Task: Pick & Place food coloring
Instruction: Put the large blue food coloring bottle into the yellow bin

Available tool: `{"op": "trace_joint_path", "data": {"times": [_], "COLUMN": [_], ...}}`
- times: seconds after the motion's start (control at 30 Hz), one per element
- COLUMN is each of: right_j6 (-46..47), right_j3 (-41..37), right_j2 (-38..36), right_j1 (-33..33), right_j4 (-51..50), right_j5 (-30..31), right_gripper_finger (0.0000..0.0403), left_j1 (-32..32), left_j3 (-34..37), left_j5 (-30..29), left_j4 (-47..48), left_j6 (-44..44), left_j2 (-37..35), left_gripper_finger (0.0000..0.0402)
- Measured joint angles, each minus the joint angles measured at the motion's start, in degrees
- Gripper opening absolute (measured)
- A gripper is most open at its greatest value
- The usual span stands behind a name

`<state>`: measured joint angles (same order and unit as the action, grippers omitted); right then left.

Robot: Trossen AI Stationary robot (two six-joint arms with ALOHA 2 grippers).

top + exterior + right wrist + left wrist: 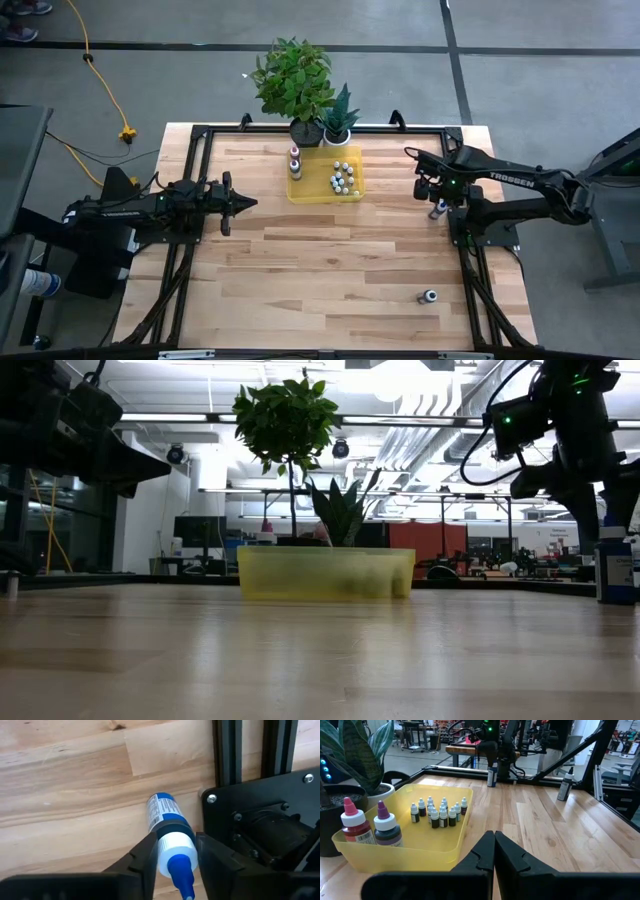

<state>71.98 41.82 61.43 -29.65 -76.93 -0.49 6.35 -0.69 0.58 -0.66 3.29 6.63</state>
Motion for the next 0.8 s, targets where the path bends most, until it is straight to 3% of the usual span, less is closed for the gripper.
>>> {"op": "trace_joint_path", "data": {"times": [0.37,0.63,0.8], "right_j6": [-1.82,-3.85,-4.88], "right_j3": [0.16,0.22,0.22], "right_j2": [-0.02,0.00,0.00], "right_j1": [0.00,0.02,0.02], "right_j4": [-0.12,0.41,0.67], "right_j5": [-1.23,-1.79,-1.53], "right_gripper_finger": [0.0092,0.0006,0.0033], "left_j1": [0.02,0.02,0.00], "left_j3": [0.00,0.00,0.00], "left_j5": [0.02,0.02,0.01], "left_j4": [0.00,0.02,0.01], "left_j6": [0.00,0.00,0.00], "left_j2": [0.00,-0.02,0.00], "left_gripper_finger": [0.0000,0.0000,0.0000]}}
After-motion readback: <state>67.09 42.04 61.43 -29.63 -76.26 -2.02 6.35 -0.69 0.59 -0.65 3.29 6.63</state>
